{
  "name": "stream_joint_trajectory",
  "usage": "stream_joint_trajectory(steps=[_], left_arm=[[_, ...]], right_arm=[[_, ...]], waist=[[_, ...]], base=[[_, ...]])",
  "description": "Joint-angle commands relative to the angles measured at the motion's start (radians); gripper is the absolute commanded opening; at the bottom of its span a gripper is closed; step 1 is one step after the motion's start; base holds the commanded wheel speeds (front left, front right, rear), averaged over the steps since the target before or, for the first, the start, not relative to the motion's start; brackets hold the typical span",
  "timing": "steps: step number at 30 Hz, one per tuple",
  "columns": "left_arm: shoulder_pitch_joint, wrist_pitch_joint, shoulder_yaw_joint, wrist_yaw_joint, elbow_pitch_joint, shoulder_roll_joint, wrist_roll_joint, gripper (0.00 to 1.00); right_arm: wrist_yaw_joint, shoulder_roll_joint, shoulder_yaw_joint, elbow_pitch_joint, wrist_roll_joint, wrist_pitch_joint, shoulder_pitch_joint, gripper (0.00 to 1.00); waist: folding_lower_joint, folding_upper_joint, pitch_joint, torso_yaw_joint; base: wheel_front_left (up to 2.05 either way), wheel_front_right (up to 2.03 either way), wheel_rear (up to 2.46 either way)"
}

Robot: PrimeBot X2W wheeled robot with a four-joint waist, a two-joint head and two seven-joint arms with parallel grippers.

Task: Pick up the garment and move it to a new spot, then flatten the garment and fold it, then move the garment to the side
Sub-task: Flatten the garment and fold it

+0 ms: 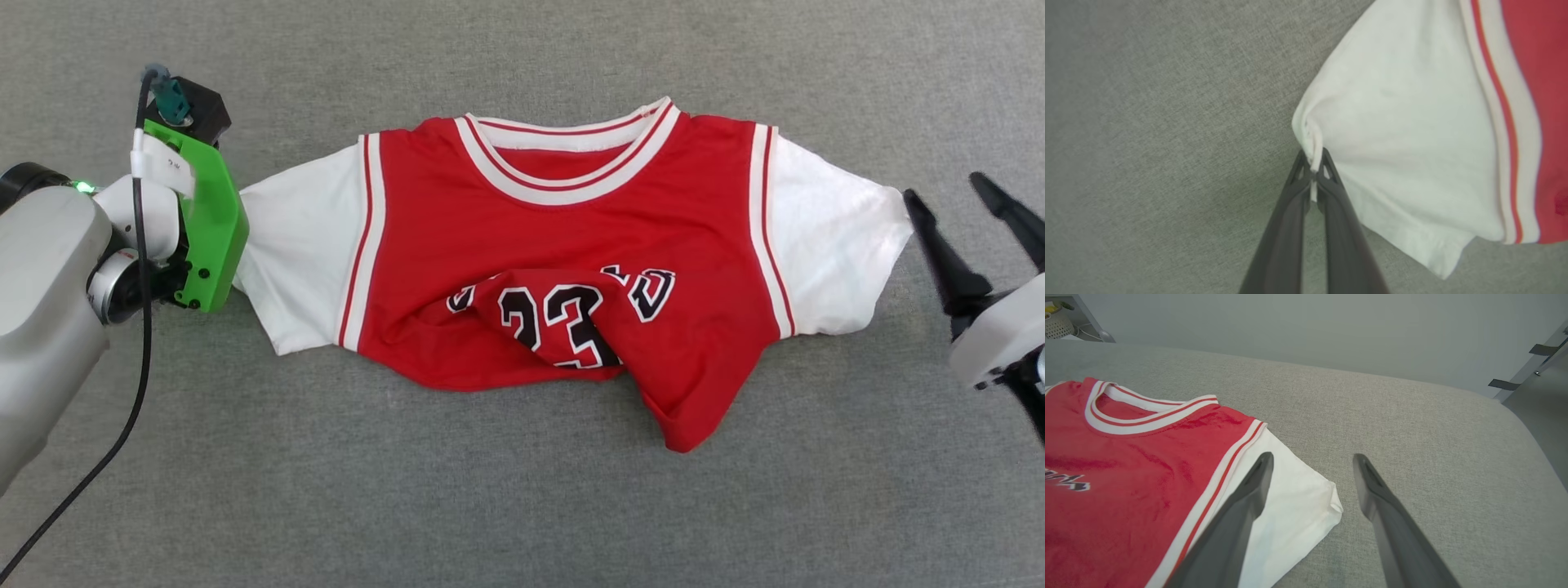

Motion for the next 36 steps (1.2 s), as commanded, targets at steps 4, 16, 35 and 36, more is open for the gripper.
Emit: stream_joint_trajectory(steps=[4, 16, 35, 36], left_arm=[[0.013, -0.100, -0.024, -0.001, -0.035, 0.030, -0.005, 0.00], [-0.002, -0.217, -0.068, -0.002, -0.144, 0.053, 0.010, 0.00], [-0.077, -0.274, -0.096, -0.002, -0.144, 0.037, 0.023, 0.00], [-0.075, -0.277, -0.100, -0.002, -0.138, 0.037, 0.022, 0.00]], right_arm=[[-0.001, -0.087, -0.015, -0.033, 0.023, 0.075, -0.077, 1.00], [-0.001, -0.284, 0.135, 0.084, 0.285, 0.681, -0.279, 1.00], [-0.001, -0.094, 0.229, 0.474, 0.235, 0.767, -0.372, 0.25], [-0.001, -0.095, 0.236, 0.470, 0.241, 0.751, -0.371, 0.00]], waist=[[0.0000, 0.0000, -0.065, 0.051], [0.0000, 0.0000, -0.050, 0.117], [0.0000, 0.0000, 0.068, 0.161], [0.0000, 0.0000, 0.060, 0.158]], base=[[0.00, 0.00, 0.00], [0.00, 0.00, 0.00], [0.00, 0.00, 0.00], [0.00, 0.00, 0.00]])
